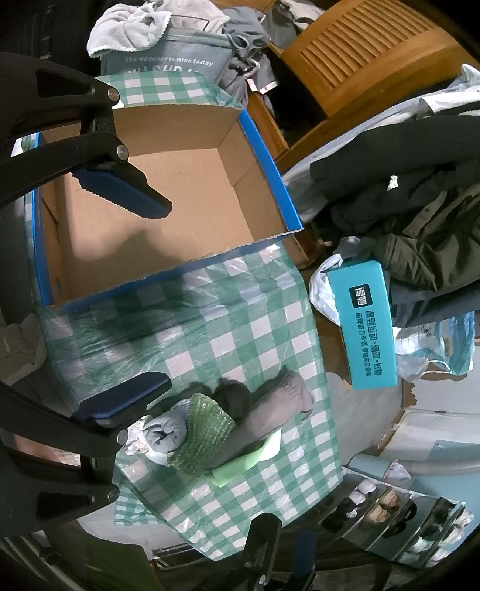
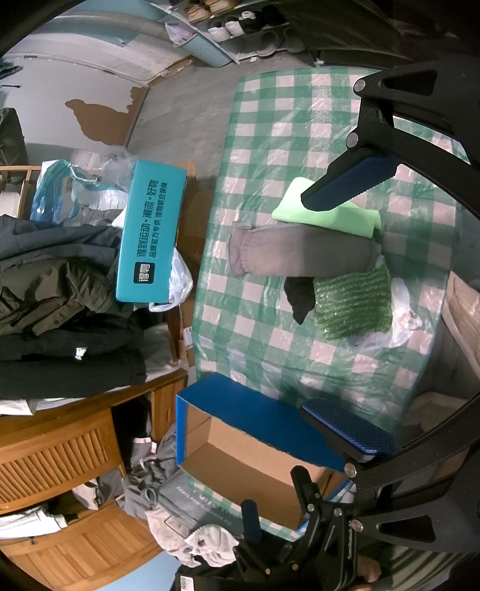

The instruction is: Organize soft objects

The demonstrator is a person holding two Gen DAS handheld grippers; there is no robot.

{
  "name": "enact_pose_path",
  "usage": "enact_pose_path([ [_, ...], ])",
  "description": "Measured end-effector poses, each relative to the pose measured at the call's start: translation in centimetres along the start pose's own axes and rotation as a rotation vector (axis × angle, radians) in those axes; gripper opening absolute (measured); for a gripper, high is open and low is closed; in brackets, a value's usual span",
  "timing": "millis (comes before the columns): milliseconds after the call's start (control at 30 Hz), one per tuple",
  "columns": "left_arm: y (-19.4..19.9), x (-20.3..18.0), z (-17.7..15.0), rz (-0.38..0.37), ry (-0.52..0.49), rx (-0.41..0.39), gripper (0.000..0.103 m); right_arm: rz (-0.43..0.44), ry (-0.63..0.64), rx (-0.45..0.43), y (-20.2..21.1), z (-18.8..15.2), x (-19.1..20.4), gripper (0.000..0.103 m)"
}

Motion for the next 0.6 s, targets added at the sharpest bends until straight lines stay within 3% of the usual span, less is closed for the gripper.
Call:
enact_pose_path([
  [333, -0.3, -0.4, -1.2, 0.01, -0.012, 0.017, 0.087, -0.003, -0.003, 0.003, -0.1, -0.4, -0.4, 0.101],
  [600, -1.9, -1.6, 0.1, -0.001, -0.025, 0.078, 0.086, -0.017, -0.032, 0.013, -0.3, -1.1, -2.0, 0.101],
])
Point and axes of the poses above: each gripper's, at about its wrist camera, not at the fingertips, and y roughly against the way its jaws point, x to its left, z to its top, the point moved 7 cm from there along -y, roughly the way its jaws point, and after that the axes turned 4 degrees about y, right-handed, at the moved point
